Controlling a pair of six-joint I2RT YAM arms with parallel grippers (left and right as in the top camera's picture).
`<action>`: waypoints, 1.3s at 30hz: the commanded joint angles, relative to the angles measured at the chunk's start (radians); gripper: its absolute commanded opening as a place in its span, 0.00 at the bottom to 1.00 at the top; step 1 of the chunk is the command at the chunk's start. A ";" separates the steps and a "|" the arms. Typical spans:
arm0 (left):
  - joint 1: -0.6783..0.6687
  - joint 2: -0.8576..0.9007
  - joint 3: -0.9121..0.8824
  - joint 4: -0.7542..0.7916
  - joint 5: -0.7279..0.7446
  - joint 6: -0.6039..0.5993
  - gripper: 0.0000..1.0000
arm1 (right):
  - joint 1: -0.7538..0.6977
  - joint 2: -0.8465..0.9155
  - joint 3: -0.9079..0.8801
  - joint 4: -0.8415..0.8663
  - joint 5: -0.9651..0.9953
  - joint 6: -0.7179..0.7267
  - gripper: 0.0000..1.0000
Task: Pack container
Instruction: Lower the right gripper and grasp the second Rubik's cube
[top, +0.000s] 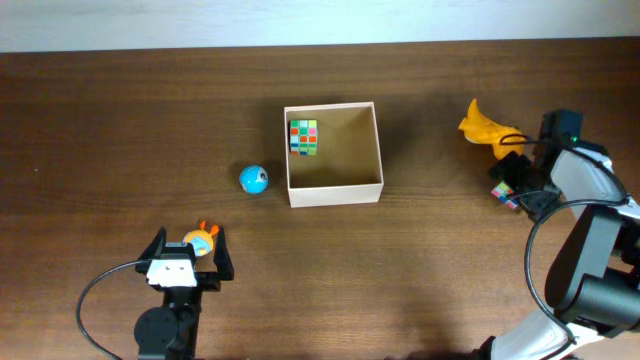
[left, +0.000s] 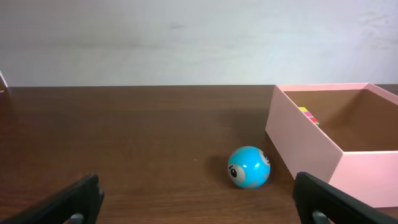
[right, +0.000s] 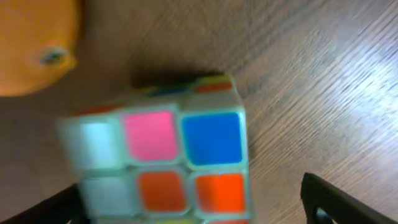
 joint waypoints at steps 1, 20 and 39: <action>0.000 -0.008 -0.003 -0.003 0.014 0.015 0.99 | -0.005 -0.023 -0.031 0.051 0.024 0.009 0.96; 0.000 -0.008 -0.003 -0.003 0.014 0.015 0.99 | -0.004 -0.023 -0.031 0.184 0.023 0.010 0.80; 0.000 -0.008 -0.003 -0.003 0.014 0.015 0.99 | -0.003 -0.022 -0.031 0.148 -0.048 0.010 0.54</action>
